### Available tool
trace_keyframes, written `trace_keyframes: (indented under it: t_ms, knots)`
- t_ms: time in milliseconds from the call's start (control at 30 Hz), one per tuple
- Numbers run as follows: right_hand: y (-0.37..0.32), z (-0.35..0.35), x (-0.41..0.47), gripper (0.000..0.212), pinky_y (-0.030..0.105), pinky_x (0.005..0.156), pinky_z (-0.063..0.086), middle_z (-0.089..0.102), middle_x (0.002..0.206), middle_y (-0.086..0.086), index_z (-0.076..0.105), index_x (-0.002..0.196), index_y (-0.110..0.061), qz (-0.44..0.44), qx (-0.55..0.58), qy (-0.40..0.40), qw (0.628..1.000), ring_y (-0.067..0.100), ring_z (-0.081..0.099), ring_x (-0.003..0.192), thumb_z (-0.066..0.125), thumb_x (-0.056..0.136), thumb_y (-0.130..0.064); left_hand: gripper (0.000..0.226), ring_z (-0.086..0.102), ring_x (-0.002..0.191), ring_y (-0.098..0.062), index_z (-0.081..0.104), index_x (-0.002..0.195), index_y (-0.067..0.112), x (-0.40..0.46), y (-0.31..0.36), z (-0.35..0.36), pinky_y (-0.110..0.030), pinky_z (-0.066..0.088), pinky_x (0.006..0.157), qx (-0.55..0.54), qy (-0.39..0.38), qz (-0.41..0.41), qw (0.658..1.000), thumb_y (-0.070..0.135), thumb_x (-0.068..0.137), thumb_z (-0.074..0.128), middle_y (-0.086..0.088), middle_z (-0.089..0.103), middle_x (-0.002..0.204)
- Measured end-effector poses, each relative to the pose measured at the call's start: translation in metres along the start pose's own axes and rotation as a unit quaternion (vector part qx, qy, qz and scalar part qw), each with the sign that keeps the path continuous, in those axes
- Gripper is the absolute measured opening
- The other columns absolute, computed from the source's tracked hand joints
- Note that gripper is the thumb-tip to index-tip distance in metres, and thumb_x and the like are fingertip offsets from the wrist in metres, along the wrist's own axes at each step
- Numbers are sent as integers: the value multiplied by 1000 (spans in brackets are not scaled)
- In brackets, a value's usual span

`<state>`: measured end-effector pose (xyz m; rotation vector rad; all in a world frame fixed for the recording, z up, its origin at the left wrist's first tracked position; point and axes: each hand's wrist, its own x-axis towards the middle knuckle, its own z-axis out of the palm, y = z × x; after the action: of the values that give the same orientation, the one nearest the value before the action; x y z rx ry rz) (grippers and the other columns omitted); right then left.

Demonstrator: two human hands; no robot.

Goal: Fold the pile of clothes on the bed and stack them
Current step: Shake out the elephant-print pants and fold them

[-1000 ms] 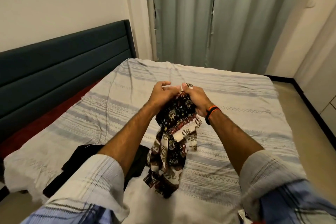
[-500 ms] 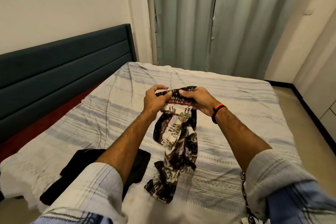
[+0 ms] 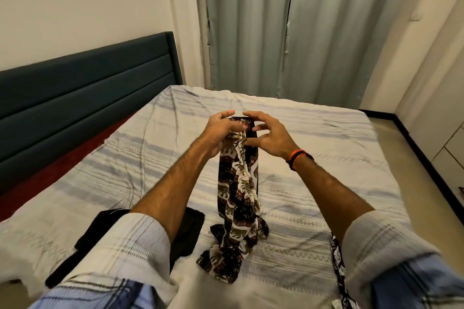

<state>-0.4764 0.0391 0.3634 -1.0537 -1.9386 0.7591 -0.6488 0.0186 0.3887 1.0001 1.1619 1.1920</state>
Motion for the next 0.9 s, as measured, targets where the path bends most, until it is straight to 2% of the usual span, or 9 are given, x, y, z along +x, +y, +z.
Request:
trace_keyframes:
  t_ms: [67,133,233,367,433,533,667,800,900]
  knots:
    - [0,4,5,73,15,88,45,55,128,-5,55,137,-25,-59,-75,9,995,12,51,110,85,72,-13,74,65,106,-33,43,134,6,1,1,-1,-48,58,85,78,-42,-2,996,-10,65,67,-21,62,119]
    - [-1,9,9,65,19,96,38,62,122,-4,61,133,-25,-101,-137,2,985,4,49,103,85,72,-19,70,63,105,-26,44,131,4,-2,2,-1,-42,58,83,186,-79,18,979,-9,66,67,-15,62,116]
    - [-6,10,14,49,13,78,37,69,105,-7,72,116,-22,-75,-154,-8,985,2,49,86,87,69,-23,87,55,111,-23,29,145,5,-2,0,-4,-31,54,81,274,-68,19,959,-5,70,73,-10,51,130]
    - [-8,8,18,19,20,69,44,72,80,-12,74,79,-26,-52,-103,60,992,9,58,78,89,67,-30,101,55,114,-27,17,153,8,1,-15,-16,-42,55,91,280,-21,29,959,-10,72,73,-12,48,132]
    - [-12,4,21,21,17,67,43,71,81,-9,74,82,-23,-60,-109,28,992,5,58,77,89,68,-24,102,59,109,-28,12,154,9,0,-22,-19,-43,57,87,272,-16,24,962,-10,74,71,-14,52,125]
    - [-17,2,24,40,5,66,40,69,98,-8,75,107,-24,-60,-132,-81,986,3,56,86,82,72,-7,107,63,96,-25,5,155,10,-1,-25,-19,-38,59,73,240,-18,21,970,-13,74,70,-16,57,116]
    - [-16,6,26,34,14,75,43,62,111,-9,74,109,-24,-41,-134,-149,979,11,55,101,76,78,-10,113,64,106,-34,4,155,11,6,-21,-23,-42,58,78,244,-12,27,969,-14,69,73,-25,58,125]
    - [-13,5,27,25,27,80,48,65,105,-4,69,90,-24,-47,-141,-128,981,15,57,100,85,72,-16,105,68,97,-29,8,154,9,8,-22,-27,-40,57,79,222,-44,30,974,-19,73,68,-18,70,111]
    - [-14,6,27,23,20,82,44,71,100,-3,63,78,-26,-81,-131,-85,984,12,61,96,84,75,-19,84,68,89,-21,28,147,9,9,-29,-24,-38,58,76,219,-35,59,973,-11,77,70,-13,70,108]
